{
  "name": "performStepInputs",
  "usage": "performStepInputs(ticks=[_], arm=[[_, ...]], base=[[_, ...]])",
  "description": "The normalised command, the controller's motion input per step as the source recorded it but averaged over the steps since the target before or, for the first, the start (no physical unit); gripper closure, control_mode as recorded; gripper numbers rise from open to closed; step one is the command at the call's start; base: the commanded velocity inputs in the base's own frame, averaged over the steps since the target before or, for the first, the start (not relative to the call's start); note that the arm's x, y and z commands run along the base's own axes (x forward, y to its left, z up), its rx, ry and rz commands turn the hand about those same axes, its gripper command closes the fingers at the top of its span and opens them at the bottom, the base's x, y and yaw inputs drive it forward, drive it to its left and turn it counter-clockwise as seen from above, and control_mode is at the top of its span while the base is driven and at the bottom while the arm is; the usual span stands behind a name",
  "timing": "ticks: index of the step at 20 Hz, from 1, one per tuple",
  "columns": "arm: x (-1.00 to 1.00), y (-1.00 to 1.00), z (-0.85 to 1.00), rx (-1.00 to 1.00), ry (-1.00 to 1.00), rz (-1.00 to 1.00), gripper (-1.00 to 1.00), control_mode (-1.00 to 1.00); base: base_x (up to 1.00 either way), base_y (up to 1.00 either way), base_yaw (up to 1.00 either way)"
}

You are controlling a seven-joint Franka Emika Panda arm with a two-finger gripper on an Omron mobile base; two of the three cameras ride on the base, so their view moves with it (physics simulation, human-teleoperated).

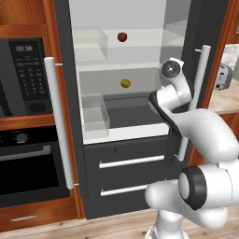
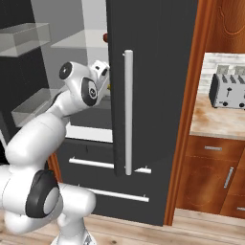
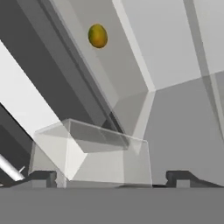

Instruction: Retrieve the apple and orange from the fridge and place them into the bowl on the dining table.

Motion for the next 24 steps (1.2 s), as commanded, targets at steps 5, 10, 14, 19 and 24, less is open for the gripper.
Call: performStepInputs(ticks=[5, 10, 14, 19, 24], arm=[[-0.32, -0.69, 0.00, -0.01, 0.13, -0.12, -1.00, -1.00], [-0.99, -1.00, 0.00, 0.00, 0.08, -0.22, -1.00, -1.00], [-0.77, -1.00, 0.00, 0.00, 0.07, -0.20, -1.00, -1.00], [-0.56, -1.00, 0.00, 0.00, 0.04, -0.19, -1.00, -1.00], [-0.54, -1.00, 0.00, 0.00, 0.00, -0.16, -1.00, -1.00]], base=[[0.00, 0.00, 0.00], [0.00, 0.00, 0.00], [0.00, 0.00, 0.00], [0.00, 0.00, 0.00], [0.00, 0.00, 0.00]])
